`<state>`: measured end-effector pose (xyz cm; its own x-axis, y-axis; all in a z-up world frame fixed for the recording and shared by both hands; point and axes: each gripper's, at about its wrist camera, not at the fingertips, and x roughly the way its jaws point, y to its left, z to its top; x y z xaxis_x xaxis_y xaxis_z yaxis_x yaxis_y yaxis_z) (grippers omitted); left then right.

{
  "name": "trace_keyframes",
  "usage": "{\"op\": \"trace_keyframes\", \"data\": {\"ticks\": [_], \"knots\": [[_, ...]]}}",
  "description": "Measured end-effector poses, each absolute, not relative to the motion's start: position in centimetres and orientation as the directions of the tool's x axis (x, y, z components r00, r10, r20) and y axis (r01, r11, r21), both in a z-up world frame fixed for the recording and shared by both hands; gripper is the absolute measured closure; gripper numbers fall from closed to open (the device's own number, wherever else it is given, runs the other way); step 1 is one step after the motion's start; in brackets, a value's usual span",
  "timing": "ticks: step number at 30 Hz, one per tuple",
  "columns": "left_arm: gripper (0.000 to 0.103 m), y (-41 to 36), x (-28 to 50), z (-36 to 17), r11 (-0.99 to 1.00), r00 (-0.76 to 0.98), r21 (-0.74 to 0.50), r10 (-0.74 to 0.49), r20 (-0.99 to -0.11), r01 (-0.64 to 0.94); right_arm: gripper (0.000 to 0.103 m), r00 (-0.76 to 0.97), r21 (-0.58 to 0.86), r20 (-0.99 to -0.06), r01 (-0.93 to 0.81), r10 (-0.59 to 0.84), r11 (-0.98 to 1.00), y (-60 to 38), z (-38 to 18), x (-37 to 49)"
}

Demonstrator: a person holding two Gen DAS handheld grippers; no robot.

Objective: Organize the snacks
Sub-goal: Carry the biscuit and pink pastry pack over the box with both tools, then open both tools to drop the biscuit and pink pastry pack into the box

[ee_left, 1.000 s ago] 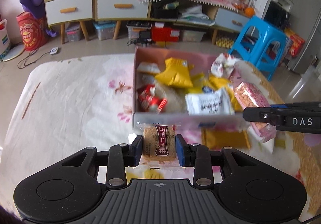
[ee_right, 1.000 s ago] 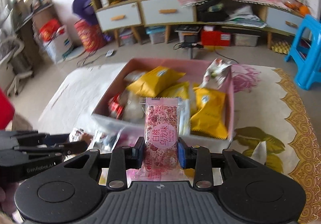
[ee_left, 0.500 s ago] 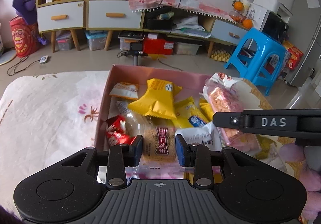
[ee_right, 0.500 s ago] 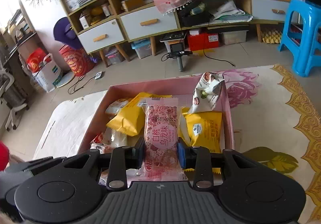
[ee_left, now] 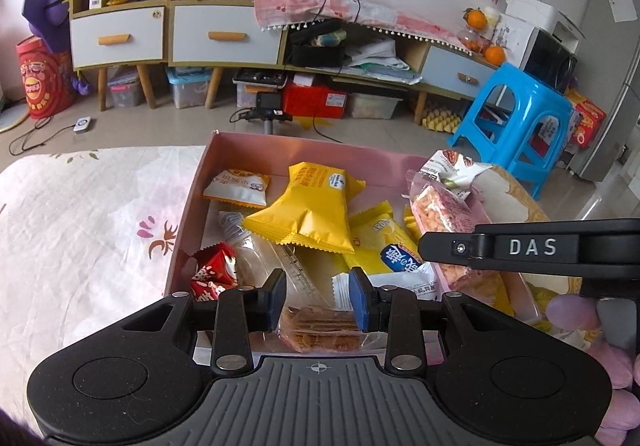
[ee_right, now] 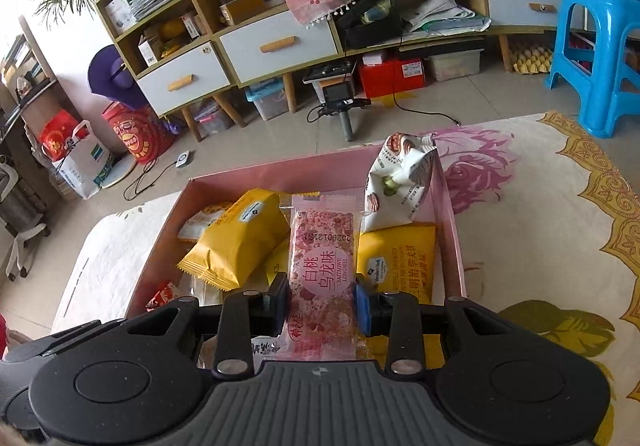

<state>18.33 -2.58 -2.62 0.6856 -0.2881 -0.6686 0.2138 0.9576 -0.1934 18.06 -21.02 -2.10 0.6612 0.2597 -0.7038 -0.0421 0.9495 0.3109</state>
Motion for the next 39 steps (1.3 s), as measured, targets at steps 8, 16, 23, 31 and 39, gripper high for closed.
{"op": "trace_keyframes", "data": {"ticks": [8,16,23,31,39], "knots": [[0.068,-2.5,18.5,-2.6,0.955,0.681,-0.193,-0.297,-0.669,0.227,0.074,0.662,0.304,-0.703,-0.052,0.261,0.951,-20.9,-2.0,18.1],[0.043,-2.5,18.1,-1.9,0.956,0.678,-0.173,-0.29,-0.675,0.237,0.049,0.672,0.3,-0.691,-0.069,0.267,0.951,-20.7,-1.1,17.6],[0.03,-2.3,17.0,-0.9,0.957,0.69,-0.147,-0.284,-0.665,0.252,0.035,0.684,0.278,-0.68,-0.092,0.263,0.956,-20.7,-0.1,16.8],[0.02,-0.8,15.5,-0.1,0.957,0.691,-0.118,-0.274,-0.67,0.265,0.024,0.685,0.261,-0.684,-0.094,0.253,0.961,-21.4,0.4,15.9],[0.009,1.8,13.2,0.0,0.961,0.683,-0.109,-0.259,-0.683,0.254,0.019,0.665,0.226,-0.701,-0.134,0.256,0.965,-21.9,0.2,14.2]]}}
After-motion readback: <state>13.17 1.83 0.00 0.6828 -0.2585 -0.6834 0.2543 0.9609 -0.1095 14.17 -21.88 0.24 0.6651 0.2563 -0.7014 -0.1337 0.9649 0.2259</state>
